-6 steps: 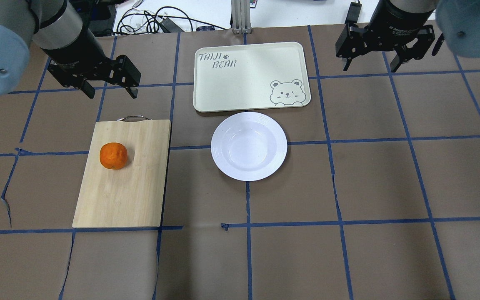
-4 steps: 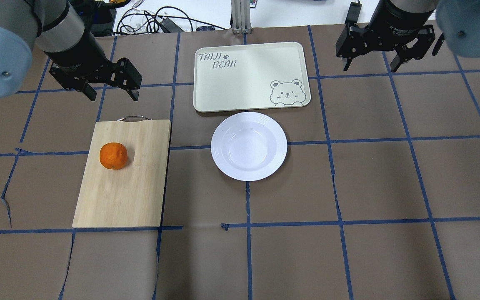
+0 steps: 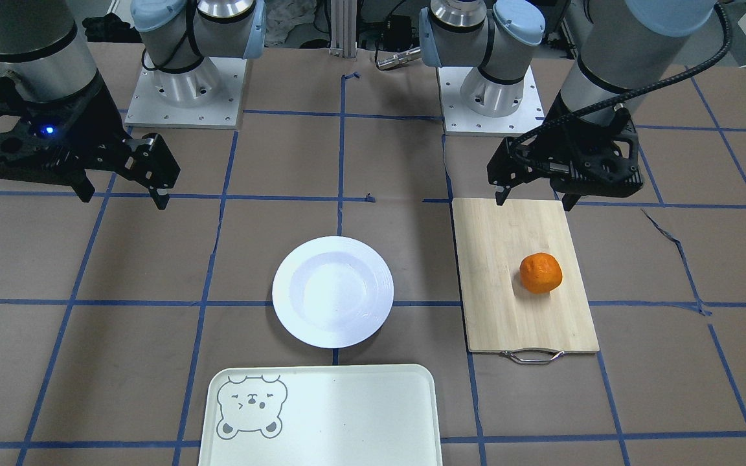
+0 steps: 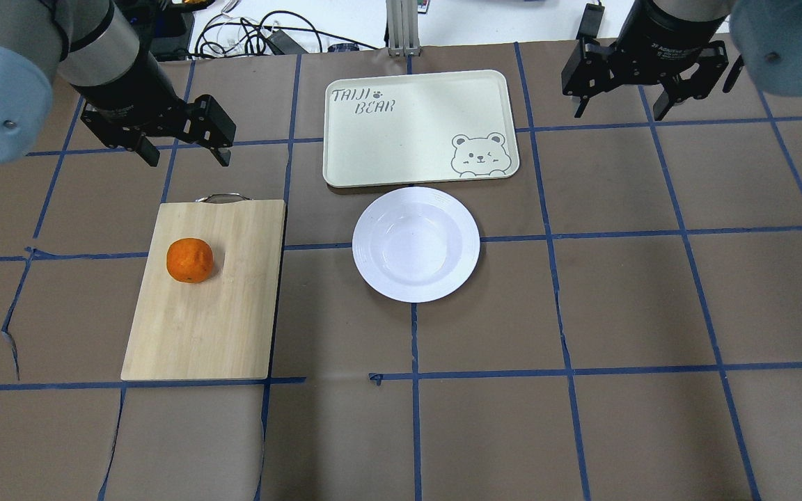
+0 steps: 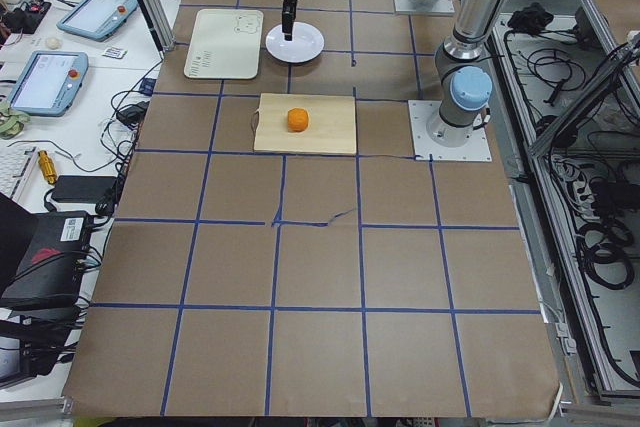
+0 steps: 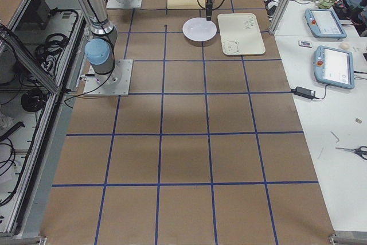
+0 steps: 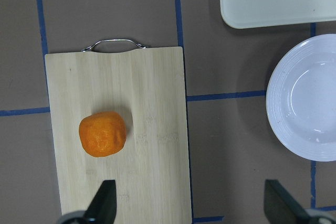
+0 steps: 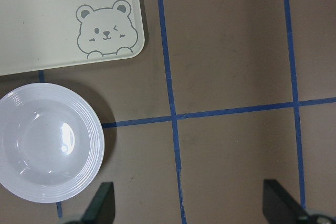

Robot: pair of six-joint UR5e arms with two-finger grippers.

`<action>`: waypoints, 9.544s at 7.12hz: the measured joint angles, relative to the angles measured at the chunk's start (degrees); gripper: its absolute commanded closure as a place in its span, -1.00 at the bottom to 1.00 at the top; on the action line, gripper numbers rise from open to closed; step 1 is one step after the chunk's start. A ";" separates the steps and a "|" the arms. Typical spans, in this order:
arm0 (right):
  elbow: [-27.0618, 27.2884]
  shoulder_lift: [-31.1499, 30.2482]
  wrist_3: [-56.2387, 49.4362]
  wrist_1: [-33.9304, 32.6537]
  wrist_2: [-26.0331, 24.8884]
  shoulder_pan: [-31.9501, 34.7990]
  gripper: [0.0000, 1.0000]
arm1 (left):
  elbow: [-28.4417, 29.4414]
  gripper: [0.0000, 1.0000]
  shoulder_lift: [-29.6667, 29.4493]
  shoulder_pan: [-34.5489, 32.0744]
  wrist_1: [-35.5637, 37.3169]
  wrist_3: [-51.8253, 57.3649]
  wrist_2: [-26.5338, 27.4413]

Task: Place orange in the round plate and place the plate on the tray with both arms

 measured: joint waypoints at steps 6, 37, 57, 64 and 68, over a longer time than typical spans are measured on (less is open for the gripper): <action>0.06 0.09 0.06 0.02 0.00 0.00 -1.00 | -2.42 -1.00 -1.07 1.02 0.14 -0.79 -0.23; 0.18 0.47 0.01 -0.01 0.07 -0.70 -1.00 | -19.05 1.00 -15.33 12.65 23.72 8.65 2.62; 4.39 0.20 -1.19 -0.99 0.27 -3.13 -1.00 | -6.41 -1.00 -24.33 -18.74 31.37 -40.19 -17.37; 16.92 0.61 -2.12 -14.79 10.05 -5.18 -1.00 | 6.56 -1.00 -12.20 -7.50 6.26 -15.04 2.45; 35.29 8.67 3.66 -46.02 25.33 -4.14 -1.00 | 6.01 -1.00 -4.90 -0.93 1.11 -11.88 4.16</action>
